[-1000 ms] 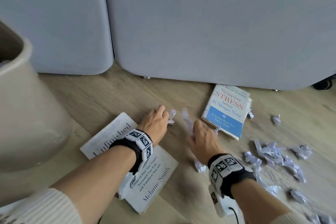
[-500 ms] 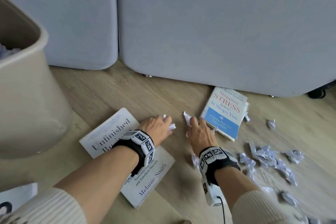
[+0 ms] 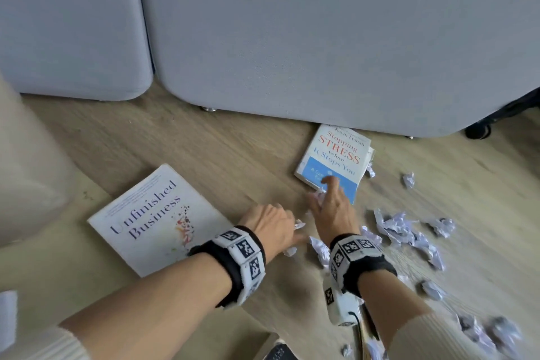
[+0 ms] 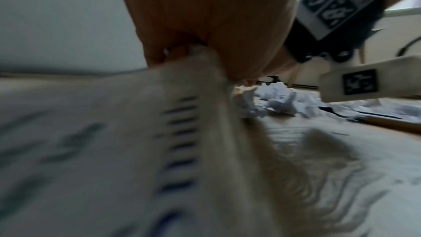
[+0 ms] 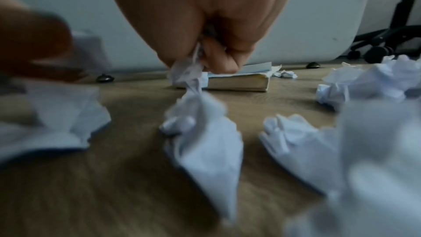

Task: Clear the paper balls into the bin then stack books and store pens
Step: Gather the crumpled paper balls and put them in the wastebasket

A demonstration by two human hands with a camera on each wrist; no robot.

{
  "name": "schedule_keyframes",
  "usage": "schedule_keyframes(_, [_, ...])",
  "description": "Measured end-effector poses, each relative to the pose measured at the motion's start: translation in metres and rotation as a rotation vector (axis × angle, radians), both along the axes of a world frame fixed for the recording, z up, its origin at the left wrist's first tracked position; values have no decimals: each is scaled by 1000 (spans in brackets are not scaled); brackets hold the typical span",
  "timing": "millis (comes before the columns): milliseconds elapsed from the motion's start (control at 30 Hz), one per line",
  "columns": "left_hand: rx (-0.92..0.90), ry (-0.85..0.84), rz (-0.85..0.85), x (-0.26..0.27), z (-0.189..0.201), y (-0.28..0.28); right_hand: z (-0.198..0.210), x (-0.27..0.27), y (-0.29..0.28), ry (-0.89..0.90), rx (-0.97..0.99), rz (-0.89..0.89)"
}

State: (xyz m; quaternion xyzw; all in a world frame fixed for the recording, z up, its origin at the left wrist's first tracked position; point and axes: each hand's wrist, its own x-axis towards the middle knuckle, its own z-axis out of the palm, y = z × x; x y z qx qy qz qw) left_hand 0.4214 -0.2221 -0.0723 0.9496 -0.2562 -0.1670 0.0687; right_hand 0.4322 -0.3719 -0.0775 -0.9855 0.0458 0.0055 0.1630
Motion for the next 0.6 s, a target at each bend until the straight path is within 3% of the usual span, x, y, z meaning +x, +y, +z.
schedule_keyframes(67, [-1,27,69,-7,-5,-13,-10,-3,1,95,-116,154])
schedule_keyframes(200, [6,13,126,-14,-16,-21,-18,-10,-7,139,-80,129])
schedule_keyframes(333, [53,-15,87,-18,-10,-27,1,-25,-46,-89,74,-42])
schedule_keyframes(400, [68,-39,78,-23,-7,-31,11,-33,-77,-201,51,-170])
schedule_keyframes(467, [69,-65,48,-28,-7,-41,11,-41,-103,-95,-97,-212])
schedule_keyframes(533, [62,-82,12,-32,-10,-53,3,-52,-112,142,-307,-105])
schedule_keyframes(600, [71,-95,-13,-38,-14,-65,-7,-63,-108,185,-324,-16])
